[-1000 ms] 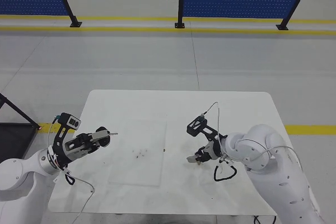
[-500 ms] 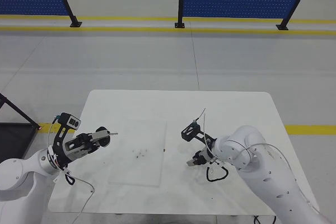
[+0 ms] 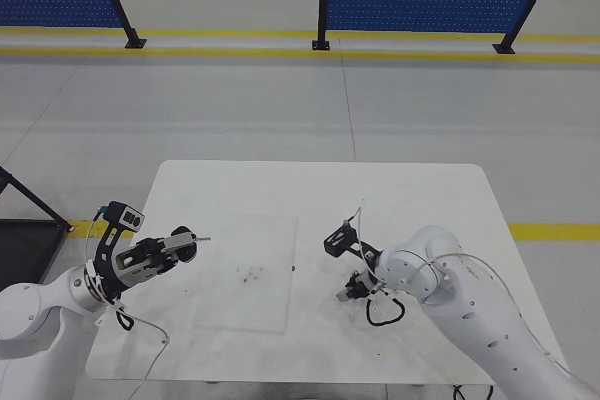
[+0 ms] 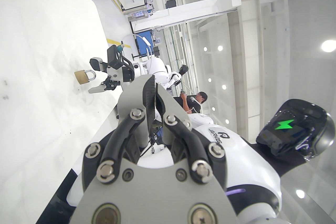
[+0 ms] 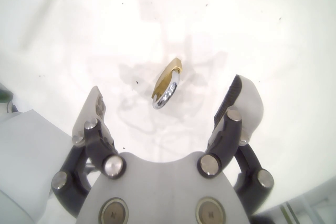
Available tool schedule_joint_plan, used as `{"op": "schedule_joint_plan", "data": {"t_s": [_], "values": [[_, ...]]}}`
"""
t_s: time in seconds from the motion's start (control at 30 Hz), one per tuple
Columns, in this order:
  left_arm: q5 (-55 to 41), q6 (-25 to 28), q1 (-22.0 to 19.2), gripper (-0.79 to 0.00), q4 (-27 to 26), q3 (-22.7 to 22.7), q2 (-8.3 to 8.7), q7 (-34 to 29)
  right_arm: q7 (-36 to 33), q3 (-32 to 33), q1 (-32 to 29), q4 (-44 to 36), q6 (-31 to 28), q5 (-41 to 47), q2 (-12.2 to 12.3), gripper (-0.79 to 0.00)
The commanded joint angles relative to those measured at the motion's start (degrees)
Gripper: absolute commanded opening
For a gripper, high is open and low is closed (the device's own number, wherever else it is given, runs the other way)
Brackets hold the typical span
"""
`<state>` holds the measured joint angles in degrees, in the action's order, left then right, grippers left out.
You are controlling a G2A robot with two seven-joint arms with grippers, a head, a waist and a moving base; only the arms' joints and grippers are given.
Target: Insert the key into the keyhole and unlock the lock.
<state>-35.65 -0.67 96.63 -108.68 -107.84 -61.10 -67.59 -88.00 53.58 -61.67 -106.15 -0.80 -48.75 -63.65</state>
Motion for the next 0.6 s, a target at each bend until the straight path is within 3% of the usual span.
{"op": "schedule_joint_plan", "data": {"t_s": [0.0, 0.57], "values": [[0.0, 0.0, 0.0, -0.785, 0.0, 0.0, 0.00, 0.0, 0.0, -0.2, 0.1, 0.3, 0.1, 0.2, 0.0, 0.000], [0.0, 0.0, 0.0, -0.785, 0.0, 0.0, 0.00, 0.0, 2.2, -2.8, 1.7, 5.0, 0.6, 0.2, -0.6, -0.031]]}}
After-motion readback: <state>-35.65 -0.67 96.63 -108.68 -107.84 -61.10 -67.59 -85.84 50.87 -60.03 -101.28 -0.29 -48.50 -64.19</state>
